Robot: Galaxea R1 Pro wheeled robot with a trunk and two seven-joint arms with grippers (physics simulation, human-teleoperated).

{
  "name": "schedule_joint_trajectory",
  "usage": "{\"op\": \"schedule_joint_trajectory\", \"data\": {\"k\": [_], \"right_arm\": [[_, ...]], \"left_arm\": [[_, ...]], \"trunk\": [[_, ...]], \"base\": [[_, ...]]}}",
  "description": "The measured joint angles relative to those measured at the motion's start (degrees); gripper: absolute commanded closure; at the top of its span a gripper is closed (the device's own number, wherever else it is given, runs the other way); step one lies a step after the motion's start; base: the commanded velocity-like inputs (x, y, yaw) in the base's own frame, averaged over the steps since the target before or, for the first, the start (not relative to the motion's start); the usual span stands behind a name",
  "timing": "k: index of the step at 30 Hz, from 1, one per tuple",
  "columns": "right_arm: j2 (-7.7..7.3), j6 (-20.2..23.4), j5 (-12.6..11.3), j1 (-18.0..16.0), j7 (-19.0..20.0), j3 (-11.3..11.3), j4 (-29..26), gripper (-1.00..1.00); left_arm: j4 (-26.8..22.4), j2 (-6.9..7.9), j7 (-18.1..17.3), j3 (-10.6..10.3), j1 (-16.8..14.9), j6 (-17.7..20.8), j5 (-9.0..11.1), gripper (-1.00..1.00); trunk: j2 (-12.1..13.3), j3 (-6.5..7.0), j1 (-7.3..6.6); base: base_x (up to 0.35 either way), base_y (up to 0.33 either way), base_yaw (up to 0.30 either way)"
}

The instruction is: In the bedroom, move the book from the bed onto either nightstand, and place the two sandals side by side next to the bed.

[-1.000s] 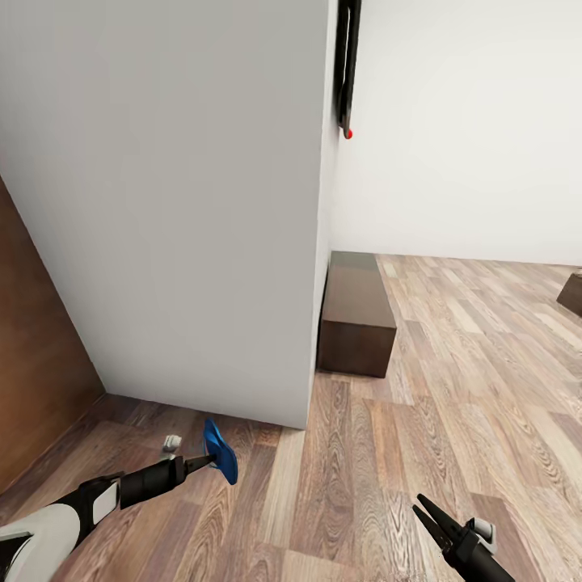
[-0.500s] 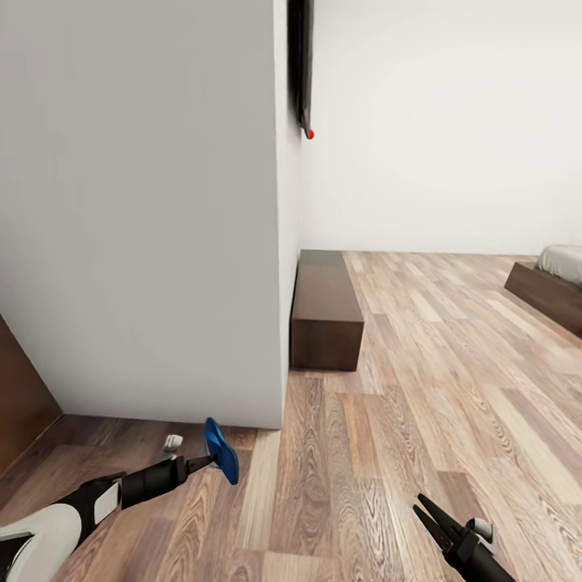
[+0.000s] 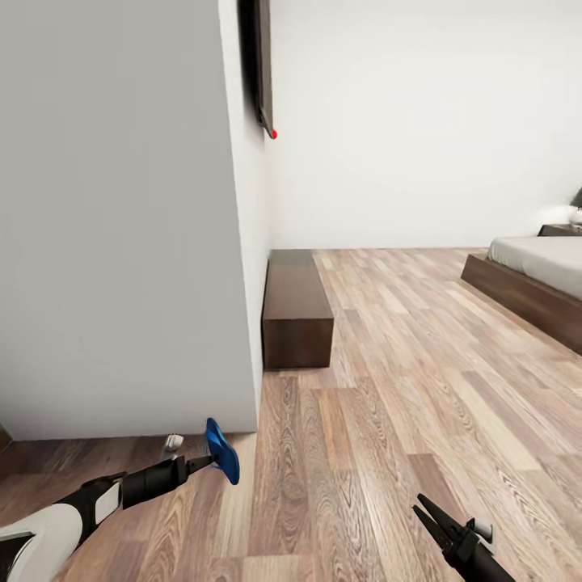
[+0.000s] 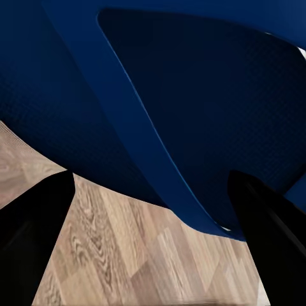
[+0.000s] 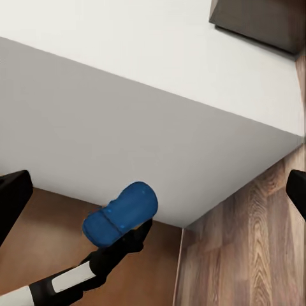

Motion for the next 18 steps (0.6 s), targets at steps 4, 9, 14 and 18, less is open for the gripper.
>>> {"op": "schedule_joint_trajectory", "data": {"k": [4, 9, 14, 18], "right_arm": [[0.00, -0.02, 0.00, 0.00, -0.01, 0.00, 0.02, -1.00], [0.00, -0.01, 0.00, 0.02, 0.04, -0.06, -0.01, -1.00], [0.00, 0.04, 0.00, 0.02, 0.07, -0.23, 0.00, -1.00], [0.00, 0.09, -0.02, 0.00, 0.07, -0.38, 0.03, -1.00]], "left_arm": [[0.00, 0.03, -0.09, 0.15, 0.00, 0.02, 0.01, 1.00], [0.00, 0.00, -0.13, 0.13, 0.00, 0.03, 0.01, 1.00], [0.00, -0.02, -0.15, 0.09, 0.00, 0.01, 0.01, 1.00], [0.00, -0.02, -0.13, 0.06, 0.00, 0.03, 0.01, 1.00]], "trunk": [[0.00, 0.00, 0.00], [0.00, 0.00, 0.00], [0.00, 0.00, 0.00], [0.00, 0.00, 0.00]], "base": [[0.000, 0.000, -0.255], [0.000, 0.000, -0.254], [0.000, 0.000, -0.253], [0.000, 0.000, -0.253]]}}
